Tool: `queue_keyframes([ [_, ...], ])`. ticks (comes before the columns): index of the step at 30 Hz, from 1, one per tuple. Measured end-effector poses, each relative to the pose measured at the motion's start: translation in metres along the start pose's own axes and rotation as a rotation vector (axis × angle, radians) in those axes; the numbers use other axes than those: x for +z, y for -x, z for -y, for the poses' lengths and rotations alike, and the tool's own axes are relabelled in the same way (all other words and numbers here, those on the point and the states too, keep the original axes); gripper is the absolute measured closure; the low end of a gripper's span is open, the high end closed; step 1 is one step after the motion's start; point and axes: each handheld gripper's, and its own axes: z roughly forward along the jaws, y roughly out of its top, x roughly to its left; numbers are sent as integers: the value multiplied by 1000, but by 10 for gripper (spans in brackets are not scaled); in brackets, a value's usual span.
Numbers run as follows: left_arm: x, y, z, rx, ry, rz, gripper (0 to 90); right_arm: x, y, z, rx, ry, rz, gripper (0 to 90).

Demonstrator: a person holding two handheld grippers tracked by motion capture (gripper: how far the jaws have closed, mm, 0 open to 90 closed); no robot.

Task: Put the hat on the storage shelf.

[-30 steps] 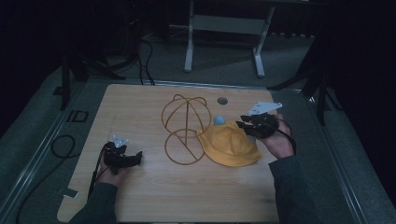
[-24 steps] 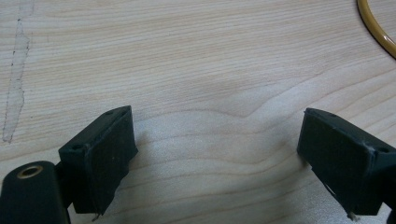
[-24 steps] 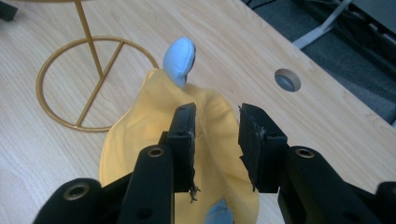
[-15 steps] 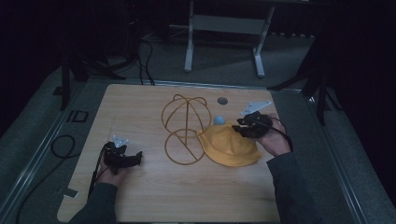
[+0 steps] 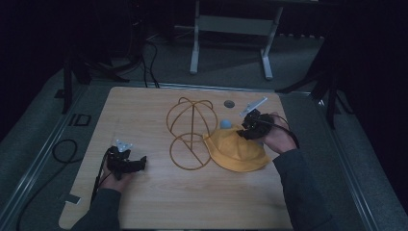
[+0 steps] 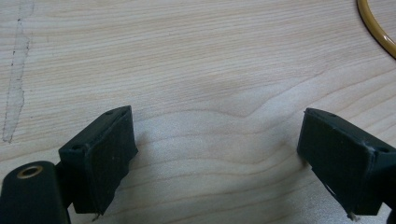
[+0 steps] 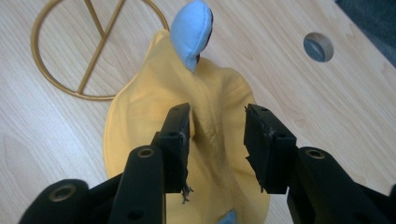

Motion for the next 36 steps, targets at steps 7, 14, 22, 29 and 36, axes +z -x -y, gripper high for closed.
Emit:
queue_keyframes([
  [7,0,0,0,2,-2,0,115,8,4,-7,-5,-74,-20,539],
  [14,0,0,0,2,-1,0,115,14,7,-14,-10,-142,-42,517],
  [22,0,0,0,1,-2,0,115,28,11,-24,-16,-271,-95,519],
  [29,0,0,0,1,-2,1,115,37,15,-29,-16,-318,-122,562],
  [36,0,0,0,0,-1,2,115,40,11,-32,-74,-350,-108,764],
])
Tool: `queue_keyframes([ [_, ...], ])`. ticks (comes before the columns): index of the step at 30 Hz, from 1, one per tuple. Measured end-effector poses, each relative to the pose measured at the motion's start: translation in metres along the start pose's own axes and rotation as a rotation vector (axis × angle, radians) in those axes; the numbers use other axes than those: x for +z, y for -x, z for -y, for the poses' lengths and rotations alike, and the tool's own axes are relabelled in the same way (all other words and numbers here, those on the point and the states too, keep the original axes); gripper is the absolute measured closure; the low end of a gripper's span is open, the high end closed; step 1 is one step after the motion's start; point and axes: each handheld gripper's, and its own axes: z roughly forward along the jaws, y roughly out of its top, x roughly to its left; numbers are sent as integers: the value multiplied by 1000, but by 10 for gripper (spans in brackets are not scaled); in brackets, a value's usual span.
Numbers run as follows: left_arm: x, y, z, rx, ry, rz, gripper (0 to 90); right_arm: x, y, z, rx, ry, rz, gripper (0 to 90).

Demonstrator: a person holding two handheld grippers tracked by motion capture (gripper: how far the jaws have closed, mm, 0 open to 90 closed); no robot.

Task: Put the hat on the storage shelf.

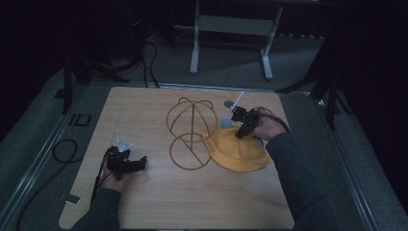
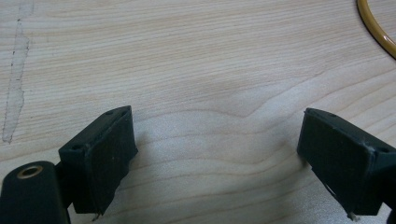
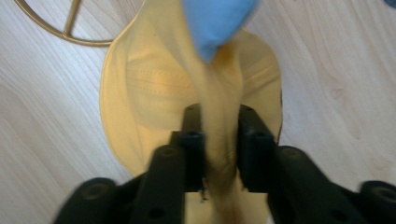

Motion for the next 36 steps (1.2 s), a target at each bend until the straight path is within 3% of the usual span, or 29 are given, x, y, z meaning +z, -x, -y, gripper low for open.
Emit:
queue_keyframes([
  [2,0,0,0,1,0,0,115,-2,-4,-1,-23,2,30,804],
  [8,0,0,0,0,0,0,115,-5,-5,2,-34,13,54,822],
  [26,0,0,0,1,0,-1,115,-25,-5,9,-8,100,92,825],
  [36,0,0,0,0,1,-1,115,-38,2,13,40,181,122,825],
])
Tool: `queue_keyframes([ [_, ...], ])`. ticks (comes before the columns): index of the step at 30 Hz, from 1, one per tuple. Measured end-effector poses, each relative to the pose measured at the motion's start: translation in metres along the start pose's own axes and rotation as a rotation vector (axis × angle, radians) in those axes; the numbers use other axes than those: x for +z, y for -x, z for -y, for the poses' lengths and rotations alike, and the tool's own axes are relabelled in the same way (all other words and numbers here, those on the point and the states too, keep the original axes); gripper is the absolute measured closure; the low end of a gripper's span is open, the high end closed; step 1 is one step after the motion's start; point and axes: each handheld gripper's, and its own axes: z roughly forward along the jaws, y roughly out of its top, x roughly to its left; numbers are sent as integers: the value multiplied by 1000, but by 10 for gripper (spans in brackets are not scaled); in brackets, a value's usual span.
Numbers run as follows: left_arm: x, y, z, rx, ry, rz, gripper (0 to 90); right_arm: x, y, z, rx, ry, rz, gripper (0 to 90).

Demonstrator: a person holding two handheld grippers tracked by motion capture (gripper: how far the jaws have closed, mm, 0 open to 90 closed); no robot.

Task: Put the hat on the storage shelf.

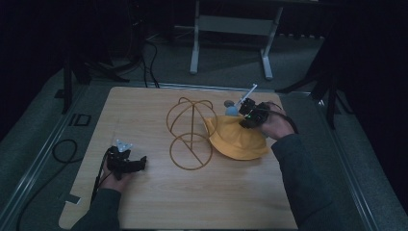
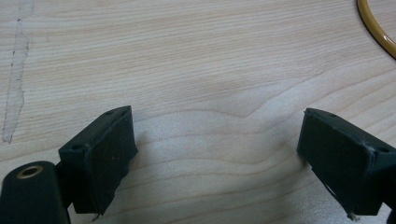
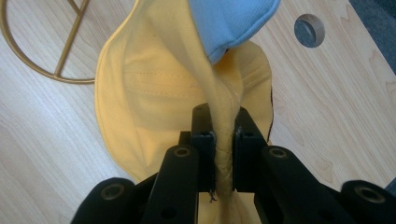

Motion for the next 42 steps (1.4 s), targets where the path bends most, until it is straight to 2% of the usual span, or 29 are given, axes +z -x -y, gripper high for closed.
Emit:
queue_keyframes([
  [10,0,0,0,0,0,0,115,-15,6,5,27,65,6,828],
  [23,0,0,0,0,0,0,115,-36,14,9,69,147,42,830],
  [30,0,0,0,0,0,0,115,-45,18,13,89,176,62,831],
  [42,0,0,0,-1,0,0,115,-60,24,18,109,224,61,831],
])
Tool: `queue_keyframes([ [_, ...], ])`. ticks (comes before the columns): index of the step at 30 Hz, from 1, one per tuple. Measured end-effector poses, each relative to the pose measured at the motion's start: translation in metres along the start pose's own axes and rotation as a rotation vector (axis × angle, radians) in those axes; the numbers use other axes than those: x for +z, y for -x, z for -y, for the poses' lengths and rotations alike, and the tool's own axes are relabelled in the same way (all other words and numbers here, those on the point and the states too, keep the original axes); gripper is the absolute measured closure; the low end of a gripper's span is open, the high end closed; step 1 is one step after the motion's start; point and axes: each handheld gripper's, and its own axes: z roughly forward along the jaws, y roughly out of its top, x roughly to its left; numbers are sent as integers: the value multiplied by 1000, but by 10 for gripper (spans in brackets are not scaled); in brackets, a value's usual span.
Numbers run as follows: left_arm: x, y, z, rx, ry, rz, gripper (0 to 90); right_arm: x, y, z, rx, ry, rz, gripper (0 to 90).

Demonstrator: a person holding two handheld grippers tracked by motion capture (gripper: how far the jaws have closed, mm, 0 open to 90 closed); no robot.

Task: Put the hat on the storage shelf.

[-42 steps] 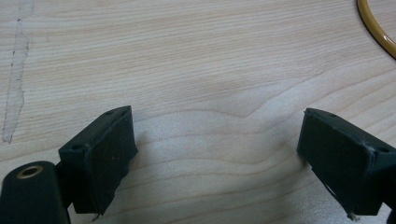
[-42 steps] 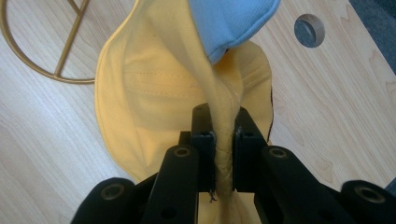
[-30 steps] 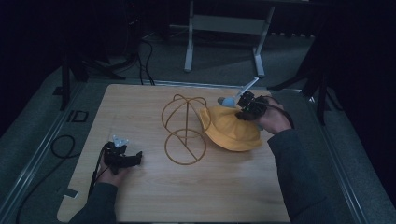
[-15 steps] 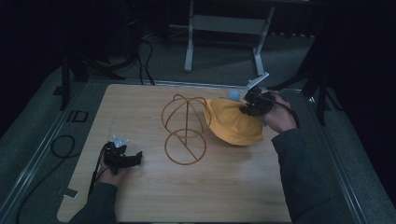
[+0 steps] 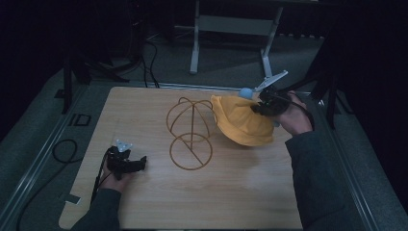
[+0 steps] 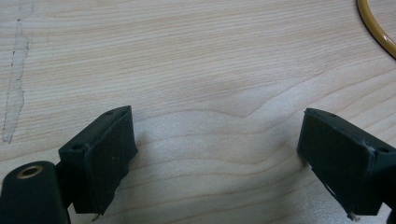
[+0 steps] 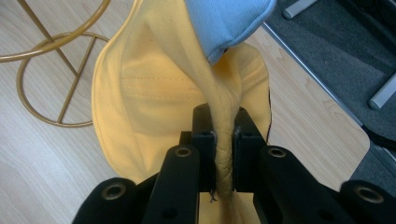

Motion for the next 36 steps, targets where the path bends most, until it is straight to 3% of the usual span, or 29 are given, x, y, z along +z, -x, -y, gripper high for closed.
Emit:
queue_keyframes([
  [19,0,0,0,1,-2,1,115,-21,8,3,18,67,-16,832],
  [36,0,0,0,1,-4,2,115,-42,4,-2,-9,128,-43,833],
])
